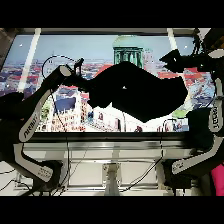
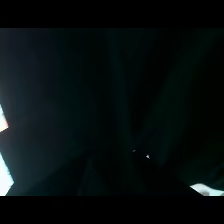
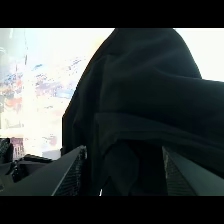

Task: Fold the clothes and pants, and hang the long-sleeved shirts on hangers.

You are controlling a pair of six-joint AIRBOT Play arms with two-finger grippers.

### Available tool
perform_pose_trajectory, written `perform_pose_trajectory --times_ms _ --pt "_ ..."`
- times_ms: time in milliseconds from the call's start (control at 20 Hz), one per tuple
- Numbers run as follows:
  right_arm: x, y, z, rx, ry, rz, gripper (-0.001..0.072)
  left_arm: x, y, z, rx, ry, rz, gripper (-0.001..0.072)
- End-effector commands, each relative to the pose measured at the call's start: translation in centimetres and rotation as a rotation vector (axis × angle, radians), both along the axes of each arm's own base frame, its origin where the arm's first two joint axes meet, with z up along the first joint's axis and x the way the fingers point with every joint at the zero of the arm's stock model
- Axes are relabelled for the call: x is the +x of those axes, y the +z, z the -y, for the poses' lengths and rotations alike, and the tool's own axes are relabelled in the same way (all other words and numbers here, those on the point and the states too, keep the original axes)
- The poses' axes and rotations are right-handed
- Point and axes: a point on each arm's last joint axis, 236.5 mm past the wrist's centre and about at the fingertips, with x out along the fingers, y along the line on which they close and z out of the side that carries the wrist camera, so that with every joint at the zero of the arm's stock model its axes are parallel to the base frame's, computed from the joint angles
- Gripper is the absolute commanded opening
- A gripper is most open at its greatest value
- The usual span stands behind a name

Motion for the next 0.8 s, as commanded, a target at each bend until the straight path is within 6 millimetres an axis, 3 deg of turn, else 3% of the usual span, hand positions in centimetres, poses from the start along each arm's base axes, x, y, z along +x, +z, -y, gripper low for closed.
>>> perform_pose_trajectory --times_ms 0,150,250,600,750 --pt "0.1 -0.2 0.1 0.001 -0.004 -0.001 0.0556 0.2 -0.8 0.7 0.060 0.008 0.031 0.0299" --pt "0.3 -0.8 0.1 0.004 -0.007 -0.011 0.0556 -0.2 -2.6 -2.4 0.173 0.143 -0.069 0.0300" --pt "0.5 -1.3 0.0 0.019 -0.009 -0.021 0.0556 -0.7 -3.1 -3.2 0.214 0.144 -0.092 0.0300" --pt "0.6 -2.9 0.0 0.033 -0.006 -0.053 0.0556 -0.6 -3.1 -2.9 0.214 0.139 -0.081 0.0299" --pt "0.4 -2.9 -0.2 0.035 0.001 -0.059 0.0555 0.3 -2.3 -1.7 0.150 0.173 -0.057 0.0298"
